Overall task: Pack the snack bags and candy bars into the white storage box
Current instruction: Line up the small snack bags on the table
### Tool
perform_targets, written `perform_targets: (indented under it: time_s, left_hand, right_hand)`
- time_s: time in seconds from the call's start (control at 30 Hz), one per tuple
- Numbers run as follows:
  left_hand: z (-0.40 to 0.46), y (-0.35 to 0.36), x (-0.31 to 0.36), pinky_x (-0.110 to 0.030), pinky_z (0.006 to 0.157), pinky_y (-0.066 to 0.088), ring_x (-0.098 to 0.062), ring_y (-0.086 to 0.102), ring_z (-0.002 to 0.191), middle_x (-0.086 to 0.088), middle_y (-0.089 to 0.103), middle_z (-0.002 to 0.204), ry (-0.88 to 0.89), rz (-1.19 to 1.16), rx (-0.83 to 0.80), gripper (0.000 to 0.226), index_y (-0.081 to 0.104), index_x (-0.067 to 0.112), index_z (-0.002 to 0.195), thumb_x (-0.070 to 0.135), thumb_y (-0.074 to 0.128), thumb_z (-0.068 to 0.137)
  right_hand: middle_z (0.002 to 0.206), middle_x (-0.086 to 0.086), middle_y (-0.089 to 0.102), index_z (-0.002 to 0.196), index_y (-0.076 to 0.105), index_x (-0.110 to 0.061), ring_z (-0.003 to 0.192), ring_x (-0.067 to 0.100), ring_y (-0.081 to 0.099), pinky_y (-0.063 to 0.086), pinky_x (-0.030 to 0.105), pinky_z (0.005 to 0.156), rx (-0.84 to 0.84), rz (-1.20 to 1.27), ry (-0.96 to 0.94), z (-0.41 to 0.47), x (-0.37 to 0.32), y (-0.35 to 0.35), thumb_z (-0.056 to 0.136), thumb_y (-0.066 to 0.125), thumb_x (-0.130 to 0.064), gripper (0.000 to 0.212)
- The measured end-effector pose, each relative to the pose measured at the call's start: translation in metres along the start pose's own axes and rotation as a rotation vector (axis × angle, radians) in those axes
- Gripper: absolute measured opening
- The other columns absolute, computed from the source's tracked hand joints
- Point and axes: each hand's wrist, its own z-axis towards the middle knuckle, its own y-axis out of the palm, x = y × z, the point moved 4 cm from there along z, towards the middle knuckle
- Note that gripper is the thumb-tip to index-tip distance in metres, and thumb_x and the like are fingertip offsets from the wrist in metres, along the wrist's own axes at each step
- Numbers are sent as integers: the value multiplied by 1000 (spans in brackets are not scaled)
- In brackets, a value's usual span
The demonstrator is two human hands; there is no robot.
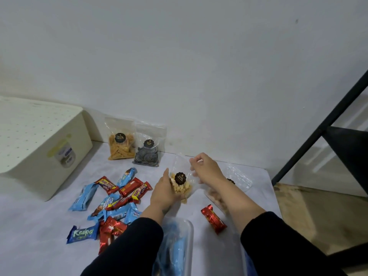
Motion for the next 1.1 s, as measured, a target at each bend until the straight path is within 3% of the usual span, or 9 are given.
perform_targets:
  time_s: [0.07,0.13,0.3,0.57,0.77,0.83,0.9,0.97,1.1]
  left_hand:
    - [4,-1,2,-44,90,49,-26,56,111,-3,58,118,10,-26,88,82,42,20,127,26,85,58]
    - [9,-1,5,-43,89,49,-25,55,110,-3,57,115,-3,-74,132,70,46,21,120,24,83,61]
    - [41,-5,16,-41,95,45,-29,49,118,-8,52,126,-55,-114,269,69,42,17,129,25,77,71]
    - [80,-5,18,-46,99,42,-31,40,128,-11,42,138,-85,-136,337,71,35,14,137,25,73,78]
    - [42,6,41,-45,93,42,-34,35,123,-14,37,134,-30,109,460,67,40,7,131,31,73,78]
    - [34,24,55,-40,93,42,-31,35,126,-13,39,133,66,115,347,49,46,8,125,30,64,85]
    - [31,51,66,-33,94,40,-24,37,126,-7,44,131,146,61,110,33,52,13,120,30,55,91]
    - [25,73,71,-31,98,39,-21,44,123,-4,51,128,167,23,-64,33,53,16,121,32,53,92]
    - [13,88,81,-29,96,45,-22,56,113,-7,59,125,155,-44,-124,41,51,12,128,34,51,94]
  right_hand:
    - [99,0,63,88,53,-25,85,20,63,52,33,72,56,28,11,5,7,-3,81,65,-35,17]
    - [93,2,63,86,56,-22,83,24,64,54,34,75,150,19,18,16,11,-5,82,62,-14,12]
    - [80,2,66,73,61,-24,79,23,64,52,30,76,328,170,47,60,-1,1,81,56,0,26]
    - [86,-2,62,100,67,-12,82,15,59,42,20,70,425,227,65,104,0,7,85,53,-3,23]
    - [101,2,65,105,66,-11,91,13,58,41,19,78,413,89,81,70,26,-19,88,46,-4,28]
    - [109,3,66,103,68,-12,94,13,58,39,17,80,406,-27,84,54,44,-40,88,47,-3,27]
    - [117,3,63,103,67,-16,107,17,57,41,21,86,424,-169,116,39,65,-64,91,49,-6,24]
    - [124,3,58,111,64,-18,117,23,51,42,29,93,435,-336,177,22,86,-88,93,50,-12,24]
    - [131,8,55,131,53,-11,120,28,53,39,32,102,365,-267,376,-2,119,-111,93,50,-18,39]
